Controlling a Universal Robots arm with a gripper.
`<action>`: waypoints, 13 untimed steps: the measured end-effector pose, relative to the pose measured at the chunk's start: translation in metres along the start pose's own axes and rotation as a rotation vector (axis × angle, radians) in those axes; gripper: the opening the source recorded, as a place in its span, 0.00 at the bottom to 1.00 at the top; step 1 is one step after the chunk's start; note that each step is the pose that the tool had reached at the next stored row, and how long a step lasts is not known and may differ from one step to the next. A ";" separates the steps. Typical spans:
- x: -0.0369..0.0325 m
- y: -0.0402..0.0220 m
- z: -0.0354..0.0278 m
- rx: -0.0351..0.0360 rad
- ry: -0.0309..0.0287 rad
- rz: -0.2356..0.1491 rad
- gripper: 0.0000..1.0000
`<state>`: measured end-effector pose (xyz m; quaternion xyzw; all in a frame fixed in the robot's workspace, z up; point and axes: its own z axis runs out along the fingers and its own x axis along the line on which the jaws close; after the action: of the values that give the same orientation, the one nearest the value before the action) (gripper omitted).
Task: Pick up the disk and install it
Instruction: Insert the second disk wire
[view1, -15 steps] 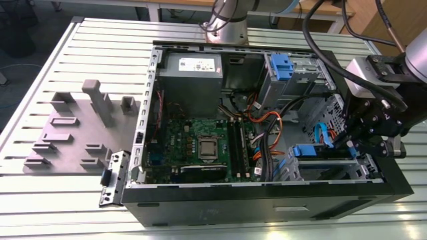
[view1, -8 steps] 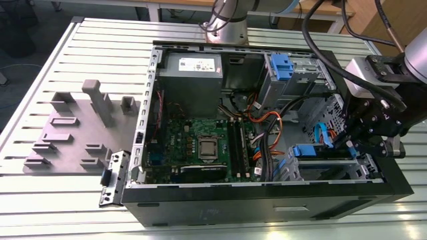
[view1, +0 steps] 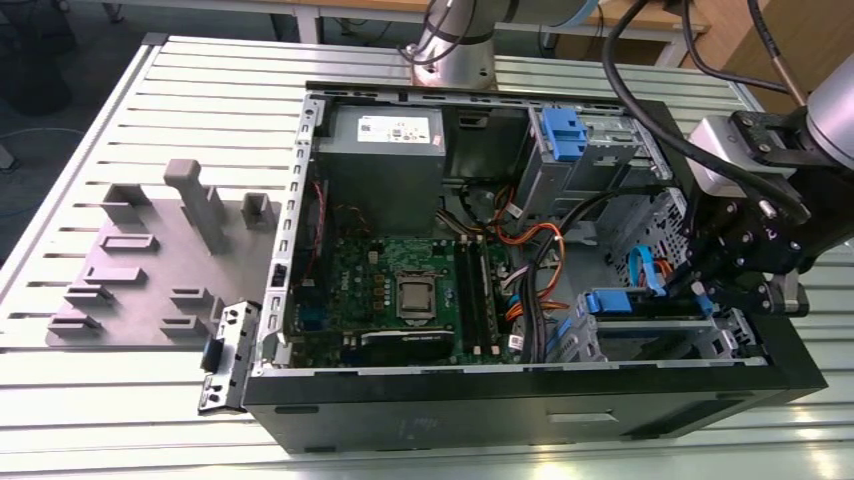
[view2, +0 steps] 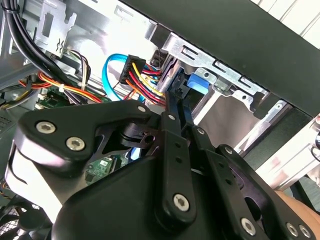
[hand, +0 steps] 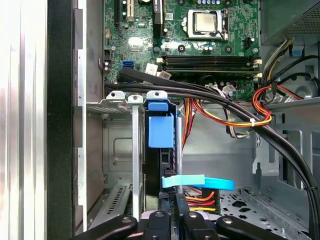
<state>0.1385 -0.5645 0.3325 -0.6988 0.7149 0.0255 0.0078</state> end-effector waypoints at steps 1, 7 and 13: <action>-0.0001 0.0000 0.0001 0.0000 -0.0001 0.000 0.16; -0.0001 -0.0006 -0.0013 -0.0007 -0.0012 0.000 0.16; 0.0005 -0.0011 -0.0023 -0.0013 -0.0003 0.000 0.16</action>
<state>0.1397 -0.5651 0.3348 -0.6987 0.7149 0.0261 0.0074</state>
